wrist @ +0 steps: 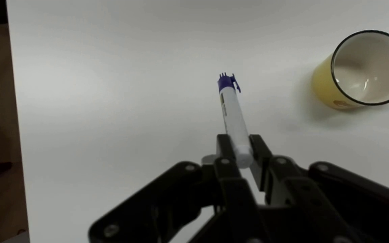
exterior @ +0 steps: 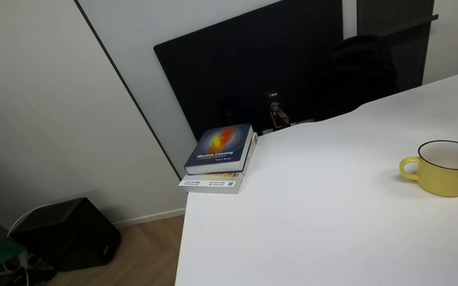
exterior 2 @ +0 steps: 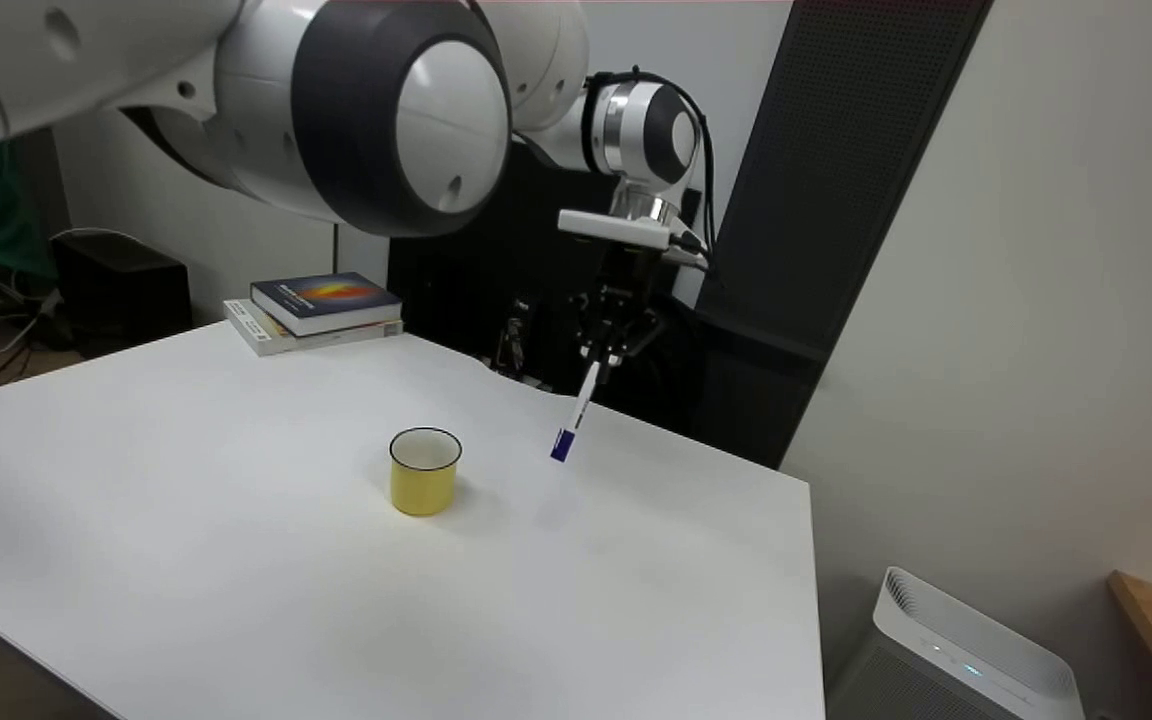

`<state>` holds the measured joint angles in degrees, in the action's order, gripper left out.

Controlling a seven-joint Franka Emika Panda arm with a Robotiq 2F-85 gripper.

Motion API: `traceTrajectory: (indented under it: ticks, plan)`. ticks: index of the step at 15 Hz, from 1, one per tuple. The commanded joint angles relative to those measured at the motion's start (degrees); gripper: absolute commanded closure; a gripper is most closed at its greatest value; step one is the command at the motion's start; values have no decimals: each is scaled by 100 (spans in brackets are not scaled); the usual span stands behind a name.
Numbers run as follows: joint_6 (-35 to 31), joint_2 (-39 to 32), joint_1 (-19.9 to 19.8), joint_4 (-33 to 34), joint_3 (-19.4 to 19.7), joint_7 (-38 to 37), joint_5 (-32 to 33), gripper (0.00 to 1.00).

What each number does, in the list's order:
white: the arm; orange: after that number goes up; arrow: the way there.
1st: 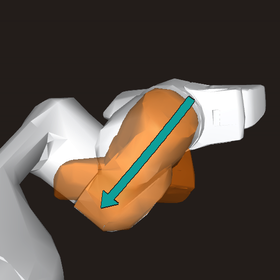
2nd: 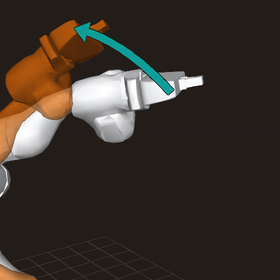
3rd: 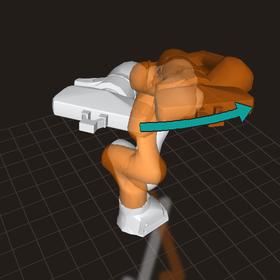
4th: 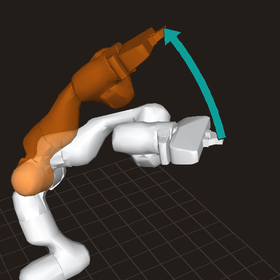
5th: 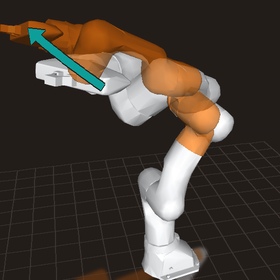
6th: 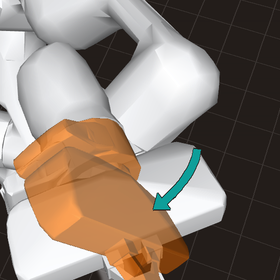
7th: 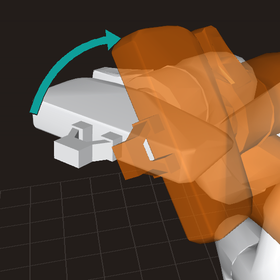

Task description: Remove the blue marker from the yellow mug and put it on the table

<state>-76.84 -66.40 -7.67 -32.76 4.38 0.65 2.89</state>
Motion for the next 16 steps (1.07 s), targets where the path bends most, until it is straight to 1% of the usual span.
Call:
traceTrajectory:
  ticks: [1,9,16]
  plan:
    - [-172,120,-169,-614,-25,-43,-92,96]
    - [-1066,200,-368,-2078,-22,34,-154,96]
    - [-1387,168,-536,-2858,-23,78,-187,96]
